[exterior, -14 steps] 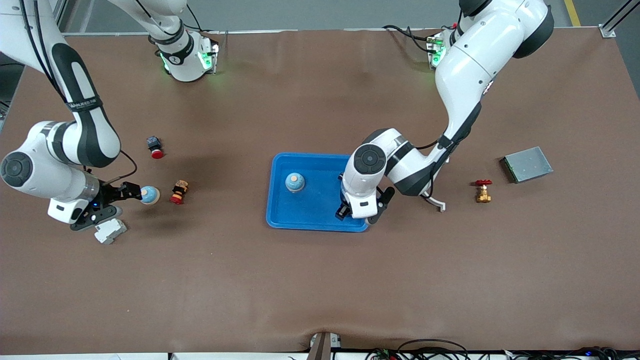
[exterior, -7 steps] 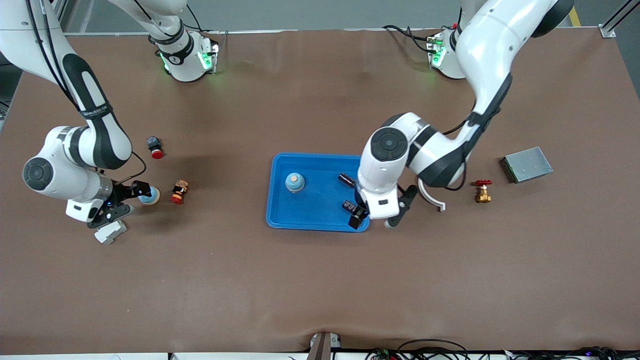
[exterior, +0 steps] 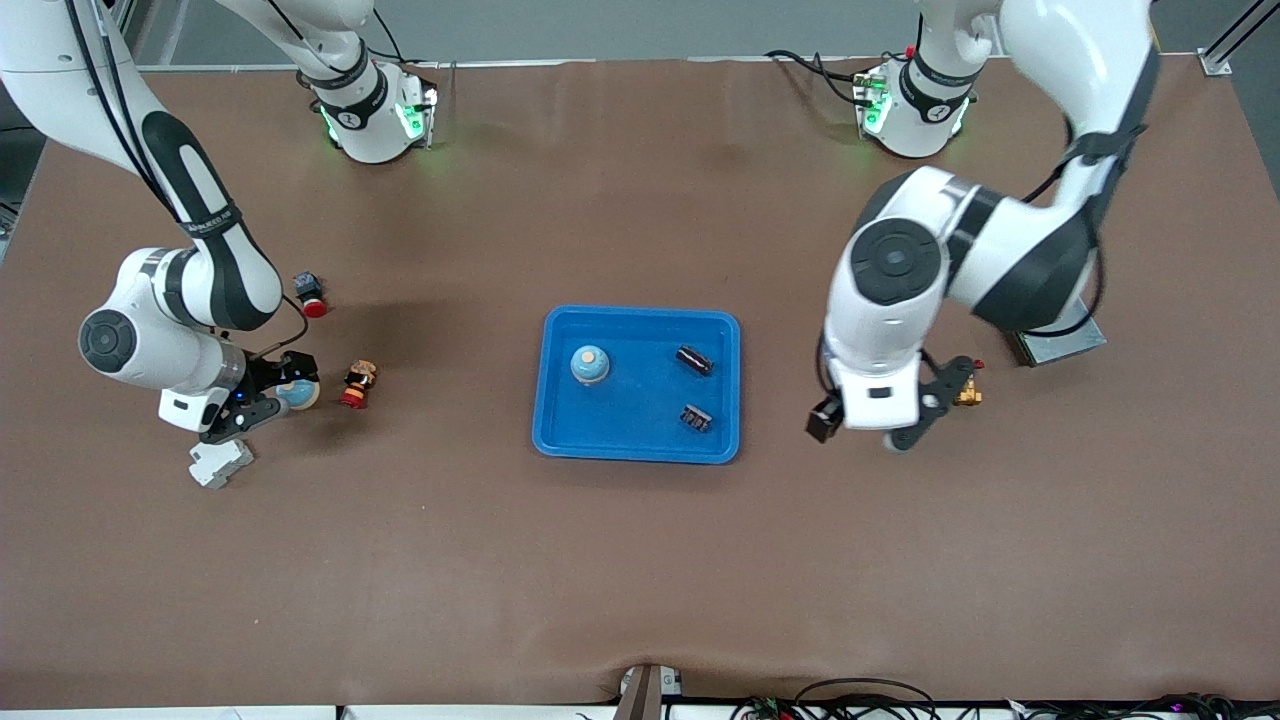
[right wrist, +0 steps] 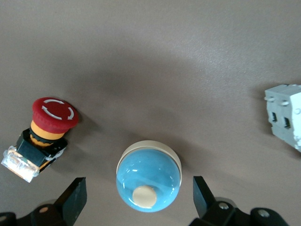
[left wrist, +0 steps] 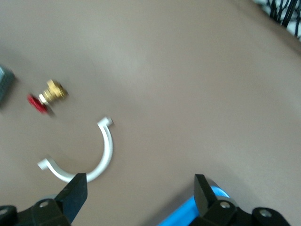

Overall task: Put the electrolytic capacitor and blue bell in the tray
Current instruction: 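Withdraw the left gripper to rest while the right gripper grasps the bell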

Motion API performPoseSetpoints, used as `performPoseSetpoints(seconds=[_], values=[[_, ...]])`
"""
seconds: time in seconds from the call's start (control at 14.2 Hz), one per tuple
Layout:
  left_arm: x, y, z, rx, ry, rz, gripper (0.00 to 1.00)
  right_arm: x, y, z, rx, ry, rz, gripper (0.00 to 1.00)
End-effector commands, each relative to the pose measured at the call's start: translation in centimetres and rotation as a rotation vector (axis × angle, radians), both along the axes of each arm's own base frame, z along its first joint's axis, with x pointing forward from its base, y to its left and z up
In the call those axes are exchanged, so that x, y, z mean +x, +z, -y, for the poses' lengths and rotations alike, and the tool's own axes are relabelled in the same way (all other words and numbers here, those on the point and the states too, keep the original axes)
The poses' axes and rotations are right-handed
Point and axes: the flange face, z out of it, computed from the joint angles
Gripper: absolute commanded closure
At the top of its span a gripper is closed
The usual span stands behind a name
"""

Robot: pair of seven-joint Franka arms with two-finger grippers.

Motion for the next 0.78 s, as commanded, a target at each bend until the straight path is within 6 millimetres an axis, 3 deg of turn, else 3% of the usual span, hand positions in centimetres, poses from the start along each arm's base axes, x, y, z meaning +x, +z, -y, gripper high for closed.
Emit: performPoseSetpoints(seconds=[0.0, 0.49, 0.71], values=[[0.0, 4.5, -5.1, 0.001, -0.105, -0.004, 0.00, -0.4, -0.1, 0.6, -0.006, 0.010, 0.015, 0.00], [0.2, 11.0, -14.8, -0.048, -0.248, -0.005, 0.00, -0.9, -1.6, 1.2, -0.002, 0.003, -0.007, 0.00], [-1.2, 13.6, -17.2, -0.095, -0.315, -0.023, 0.00, -1.0, -2.3, 1.1, 0.001, 0.003, -0.015, 0.00]])
